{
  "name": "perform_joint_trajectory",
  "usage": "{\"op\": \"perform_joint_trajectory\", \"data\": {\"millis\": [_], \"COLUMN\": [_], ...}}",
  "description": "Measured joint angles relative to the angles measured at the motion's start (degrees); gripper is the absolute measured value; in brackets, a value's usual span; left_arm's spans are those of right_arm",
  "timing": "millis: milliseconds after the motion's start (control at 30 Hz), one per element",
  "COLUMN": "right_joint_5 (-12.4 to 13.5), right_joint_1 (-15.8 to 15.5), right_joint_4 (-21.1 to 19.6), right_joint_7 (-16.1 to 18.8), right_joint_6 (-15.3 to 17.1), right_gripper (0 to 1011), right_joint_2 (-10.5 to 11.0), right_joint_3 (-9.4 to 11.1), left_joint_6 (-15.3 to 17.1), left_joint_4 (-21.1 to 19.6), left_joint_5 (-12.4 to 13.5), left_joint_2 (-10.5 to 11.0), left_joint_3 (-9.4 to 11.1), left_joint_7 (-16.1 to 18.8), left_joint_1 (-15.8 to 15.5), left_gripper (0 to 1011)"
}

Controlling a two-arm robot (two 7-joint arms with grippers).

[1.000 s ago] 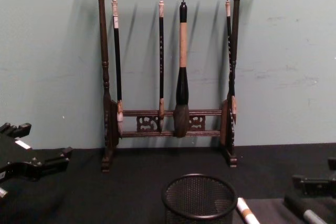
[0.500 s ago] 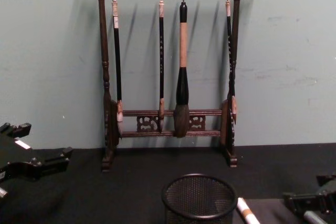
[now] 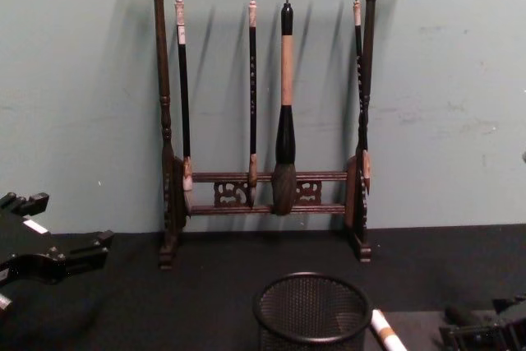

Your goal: Pick up the water-based marker from the table and place it into the pen holder.

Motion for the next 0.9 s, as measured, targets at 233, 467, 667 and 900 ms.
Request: {"op": "perform_joint_trajectory", "data": {"millis": [233,467,667,900], "right_joint_5": [-0.61,-1.00,-1.38,-1.91], "right_joint_1": [-0.22,-0.63,-0.90,-1.24], "right_joint_4": [0.24,0.33,0.43,0.44], "right_joint_7": [0.48,0.98,1.45,2.06], "right_joint_6": [0.37,0.63,0.71,0.78], "right_gripper": [1002,1002,1002,1002], "right_joint_2": [-0.76,-1.29,-1.83,-2.27], "right_joint_3": [0.81,1.69,2.40,3.08], "left_joint_6": [0.00,0.00,0.00,0.00], "left_joint_4": [0.00,0.00,0.00,0.00], "left_joint_5": [0.00,0.00,0.00,0.00], "left_joint_2": [0.00,0.00,0.00,0.00], "left_joint_3": [0.00,0.00,0.00,0.00], "left_joint_7": [0.00,0.00,0.00,0.00], "left_joint_1": [0.00,0.00,0.00,0.00], "left_gripper": [1001,1001,1001,1001]}}
